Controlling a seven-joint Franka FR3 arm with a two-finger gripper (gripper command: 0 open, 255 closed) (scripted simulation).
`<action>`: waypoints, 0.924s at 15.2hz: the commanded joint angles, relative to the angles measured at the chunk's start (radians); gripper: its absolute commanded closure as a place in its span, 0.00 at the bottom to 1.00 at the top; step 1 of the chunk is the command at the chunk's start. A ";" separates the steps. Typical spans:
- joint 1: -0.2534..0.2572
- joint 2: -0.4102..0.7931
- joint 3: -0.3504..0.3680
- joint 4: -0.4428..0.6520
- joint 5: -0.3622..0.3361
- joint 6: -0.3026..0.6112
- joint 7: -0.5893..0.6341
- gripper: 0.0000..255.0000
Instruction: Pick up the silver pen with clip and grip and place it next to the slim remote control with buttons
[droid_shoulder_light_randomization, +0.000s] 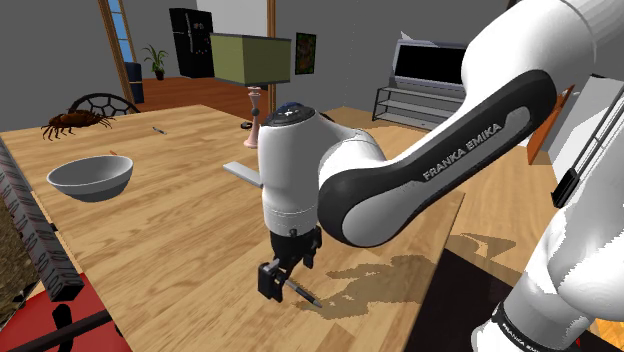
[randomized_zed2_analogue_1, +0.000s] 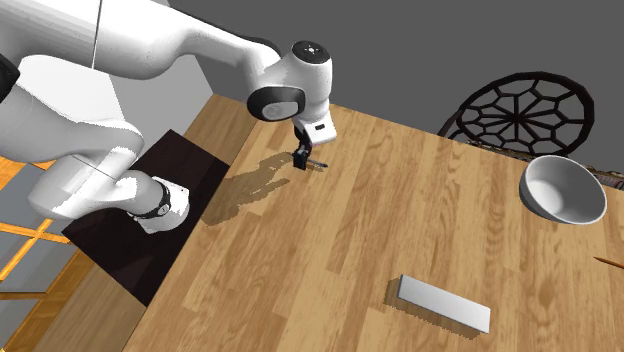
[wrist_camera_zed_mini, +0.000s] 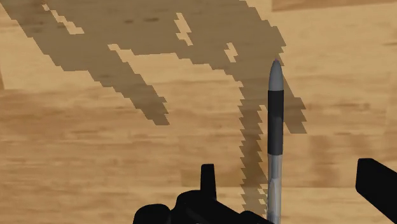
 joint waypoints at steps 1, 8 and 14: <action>-0.001 0.023 -0.001 -0.016 -0.022 0.033 0.015 0.00; 0.000 0.023 -0.001 -0.016 -0.022 0.033 0.015 0.00; 0.000 0.025 -0.002 -0.017 -0.024 0.035 0.016 1.00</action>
